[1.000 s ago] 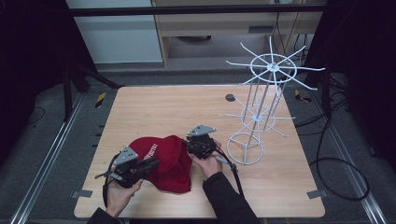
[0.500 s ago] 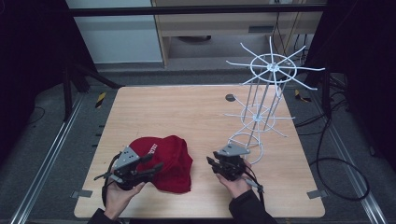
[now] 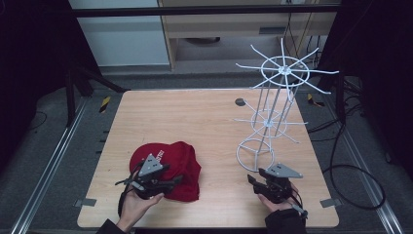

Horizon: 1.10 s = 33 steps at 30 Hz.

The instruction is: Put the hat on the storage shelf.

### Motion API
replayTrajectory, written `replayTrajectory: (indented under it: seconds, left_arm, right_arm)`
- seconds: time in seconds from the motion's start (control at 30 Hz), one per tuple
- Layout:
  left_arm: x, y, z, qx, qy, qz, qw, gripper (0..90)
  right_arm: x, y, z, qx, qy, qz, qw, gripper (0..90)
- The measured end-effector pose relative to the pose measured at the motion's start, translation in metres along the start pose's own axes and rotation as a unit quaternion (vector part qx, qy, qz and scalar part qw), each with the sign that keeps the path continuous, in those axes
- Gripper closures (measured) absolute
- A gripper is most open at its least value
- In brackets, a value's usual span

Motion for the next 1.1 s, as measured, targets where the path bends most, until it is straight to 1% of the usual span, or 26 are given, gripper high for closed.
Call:
replayTrajectory:
  seconds: [0.1,0.17,0.2,0.23,0.27,0.3,0.33,0.4,0.43,0.47,0.5,0.53,0.57,0.6,0.67,0.73,0.77,0.83,0.87,0.9,0.97,1.0,1.03,1.07,1.1]
  left_arm:
    - [0.004,0.010,-0.001,0.010,-0.002,-0.003,0.9999,38.0]
    - [0.006,0.016,-0.001,0.015,-0.001,-0.006,0.9999,43.0]
    - [0.007,0.019,-0.002,0.018,0.001,-0.009,0.9998,46.3]
    - [0.007,0.021,-0.003,0.018,-0.002,-0.011,0.9998,50.3]
    - [0.008,0.022,-0.004,0.013,-0.011,-0.007,0.9998,57.5]
    - [0.009,0.022,-0.005,0.011,-0.014,-0.008,0.9998,64.9]
    - [0.009,0.022,-0.007,0.007,-0.017,-0.010,0.9998,69.9]
    - [0.011,0.020,-0.012,-0.014,-0.031,-0.013,0.9993,79.4]
    - [0.013,0.018,-0.014,-0.020,-0.032,-0.014,0.9992,82.2]
    - [0.014,0.017,-0.017,-0.028,-0.037,-0.012,0.9988,82.7]
    - [0.015,0.014,-0.019,-0.039,-0.043,-0.008,0.9983,83.2]
    - [0.016,0.012,-0.022,-0.049,-0.049,-0.006,0.9975,84.0]
    - [0.018,0.009,-0.024,-0.060,-0.053,-0.006,0.9968,84.5]
    - [0.018,0.007,-0.026,-0.065,-0.054,-0.007,0.9964,84.9]
    - [0.020,-0.001,-0.031,-0.080,-0.052,-0.013,0.9953,85.1]
    - [0.021,-0.009,-0.038,-0.101,-0.054,-0.014,0.9933,85.3]
    - [0.021,-0.014,-0.043,-0.114,-0.055,-0.013,0.9918,85.3]
    - [0.020,-0.022,-0.052,-0.133,-0.056,-0.011,0.9894,85.4]
    - [0.020,-0.027,-0.057,-0.144,-0.057,-0.011,0.9879,85.4]
    - [0.020,-0.031,-0.062,-0.156,-0.058,-0.009,0.9860,85.4]
    - [0.020,-0.040,-0.072,-0.182,-0.061,-0.005,0.9814,85.4]
    - [0.020,-0.044,-0.078,-0.197,-0.064,-0.001,0.9784,85.4]
    - [0.019,-0.047,-0.082,-0.204,-0.066,0.001,0.9767,85.4]
    - [0.018,-0.052,-0.088,-0.219,-0.068,0.003,0.9735,85.4]
    - [0.018,-0.053,-0.091,-0.222,-0.067,0.004,0.9727,85.5]
  right_arm:
    - [-0.014,-0.002,0.003,0.000,0.009,0.016,0.9998,47.1]
    - [-0.022,-0.002,0.004,-0.003,0.016,0.023,0.9996,46.7]
    - [-0.026,-0.003,0.005,-0.003,0.020,0.025,0.9995,46.7]
    - [-0.029,-0.003,0.006,-0.001,0.024,0.026,0.9994,46.7]
    - [-0.032,-0.002,0.007,0.000,0.024,0.028,0.9993,46.7]
    - [-0.034,-0.002,0.008,0.002,0.028,0.029,0.9992,46.7]
    - [-0.036,-0.001,0.008,0.003,0.028,0.030,0.9992,46.8]
    - [-0.040,0.000,0.009,0.004,0.023,0.036,0.9991,46.7]
    - [-0.041,0.000,0.009,0.002,0.020,0.039,0.9990,46.7]
    - [-0.041,0.000,0.009,0.005,0.025,0.037,0.9990,46.7]
    - [-0.042,0.000,0.009,0.005,0.022,0.037,0.9991,46.7]
    - [-0.043,0.001,0.010,0.004,0.017,0.041,0.9990,46.7]
    - [-0.043,0.001,0.011,0.008,0.020,0.043,0.9988,46.7]
    - [-0.045,0.003,0.012,0.008,0.016,0.046,0.9988,46.7]
    - [-0.047,0.004,0.012,0.010,0.017,0.047,0.9987,46.7]
    - [-0.048,0.005,0.012,0.009,0.018,0.048,0.9986,46.7]
    - [-0.049,0.005,0.012,0.009,0.018,0.050,0.9986,46.6]
    - [-0.050,0.005,0.012,0.009,0.021,0.050,0.9985,46.3]
    - [-0.052,0.005,0.011,0.007,0.018,0.053,0.9984,46.1]
    - [-0.052,0.005,0.011,0.008,0.021,0.052,0.9984,45.8]
    - [-0.053,0.005,0.011,0.008,0.023,0.053,0.9983,45.5]
    - [-0.054,0.005,0.011,0.008,0.023,0.054,0.9983,45.4]
    - [-0.055,0.006,0.011,0.004,0.018,0.057,0.9982,45.2]
    - [-0.055,0.006,0.011,0.005,0.021,0.057,0.9981,45.2]
    - [-0.056,0.005,0.011,0.005,0.024,0.056,0.9981,45.2]
Point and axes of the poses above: each handheld gripper's, and its own axes: y roughly forward along the jaws, z roughly out of its underside, x roughly to its left, the point moved 7 cm from there along y, roughly forward along the jaws, and after that the axes turned 15 degrees about z, right-handed, at the moved point
